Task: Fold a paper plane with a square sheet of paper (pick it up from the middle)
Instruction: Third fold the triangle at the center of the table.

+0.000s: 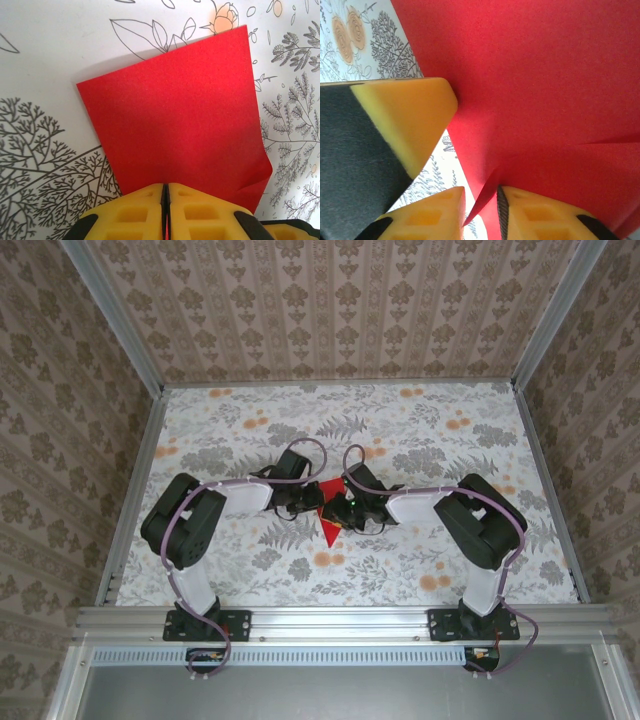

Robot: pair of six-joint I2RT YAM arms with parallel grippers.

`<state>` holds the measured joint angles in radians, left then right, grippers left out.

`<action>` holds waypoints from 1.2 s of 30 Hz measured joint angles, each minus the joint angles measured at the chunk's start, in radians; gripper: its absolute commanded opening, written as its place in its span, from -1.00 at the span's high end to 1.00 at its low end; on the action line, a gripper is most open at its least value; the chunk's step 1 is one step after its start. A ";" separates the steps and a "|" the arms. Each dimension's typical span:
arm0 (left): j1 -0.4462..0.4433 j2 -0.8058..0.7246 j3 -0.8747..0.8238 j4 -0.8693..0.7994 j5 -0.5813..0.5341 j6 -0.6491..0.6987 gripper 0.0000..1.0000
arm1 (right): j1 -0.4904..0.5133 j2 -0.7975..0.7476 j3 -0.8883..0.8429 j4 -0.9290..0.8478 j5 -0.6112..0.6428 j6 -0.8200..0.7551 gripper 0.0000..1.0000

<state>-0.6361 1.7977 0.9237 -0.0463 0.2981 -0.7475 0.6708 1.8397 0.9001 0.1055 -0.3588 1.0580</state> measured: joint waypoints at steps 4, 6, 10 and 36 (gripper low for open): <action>0.021 -0.011 0.000 -0.021 0.002 0.000 0.74 | 0.000 0.000 0.003 0.003 -0.005 0.003 0.30; 0.040 -0.029 -0.008 -0.036 0.000 0.000 0.74 | 0.000 0.000 0.003 0.003 -0.005 0.003 0.30; 0.095 -0.093 -0.031 -0.055 -0.004 0.000 0.73 | 0.000 0.000 0.003 0.000 -0.004 0.005 0.41; -0.006 -0.137 -0.079 -0.036 0.116 -0.002 0.96 | 0.000 0.005 0.001 -0.024 0.013 0.011 1.00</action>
<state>-0.6422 1.6611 0.8448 -0.0826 0.4141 -0.7490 0.6712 1.8450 0.9012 0.0814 -0.3454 1.0687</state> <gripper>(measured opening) 0.063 0.045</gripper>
